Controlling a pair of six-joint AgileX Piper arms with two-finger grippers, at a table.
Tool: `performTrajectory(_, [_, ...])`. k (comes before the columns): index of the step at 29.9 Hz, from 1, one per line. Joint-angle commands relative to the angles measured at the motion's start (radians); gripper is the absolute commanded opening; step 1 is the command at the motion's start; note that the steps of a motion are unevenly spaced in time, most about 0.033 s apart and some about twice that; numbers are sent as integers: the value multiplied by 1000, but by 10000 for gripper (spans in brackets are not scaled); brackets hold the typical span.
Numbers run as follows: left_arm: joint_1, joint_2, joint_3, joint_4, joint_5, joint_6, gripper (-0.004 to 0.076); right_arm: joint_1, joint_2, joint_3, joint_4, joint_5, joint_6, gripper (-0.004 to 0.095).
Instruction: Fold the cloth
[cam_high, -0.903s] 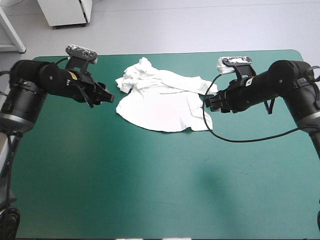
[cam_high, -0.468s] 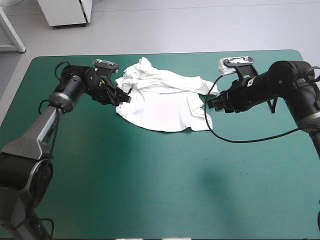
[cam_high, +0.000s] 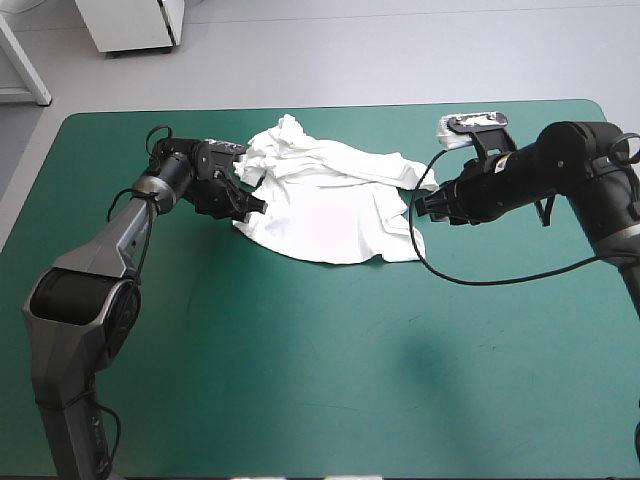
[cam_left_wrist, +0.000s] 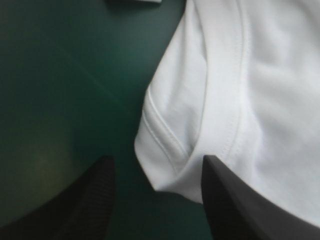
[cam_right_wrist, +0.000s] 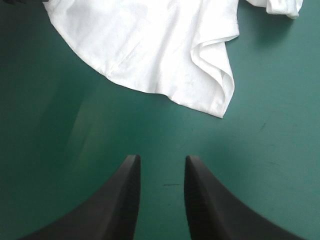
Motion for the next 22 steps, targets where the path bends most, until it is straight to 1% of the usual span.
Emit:
performTrajectory(1, [5, -47, -36, -21, -26, -15, 385, 0, -40, -23, 13, -36, -11, 287])
performTrajectory(9, [5, -5, -36, -65, -26, -15, 379, 0, -40, -23, 12, -39, -11, 287])
performTrajectory(10, [3, -2, -36, -71, -26, -17, 361, 0, -40, -23, 12, -39, -11, 287])
performTrajectory(11, [0, 1, -36, -72, -24, -12, 321, 0, -40, -23, 12, -39, -11, 287])
performTrajectory(12, [0, 3, -36, -74, -24, -6, 259, 0, -40, -23, 12, -39, -11, 287])
performTrajectory(14, [-1, 3, -36, -72, -24, -3, 100, 0, -40, -23, 12, -39, -11, 287])
performTrajectory(15, [-1, 3, -36, -72, -24, -1, 3, 0, -40, -23, 12, -37, -11, 287])
performTrajectory(19, [-1, 3, -36, -68, -10, 16, -9, 0, -40, -23, 12, -49, -11, 287])
performTrajectory(22, [-1, 3, -36, -73, -8, 16, -9, 0, -33, -23, 14, -104, -25, 288])
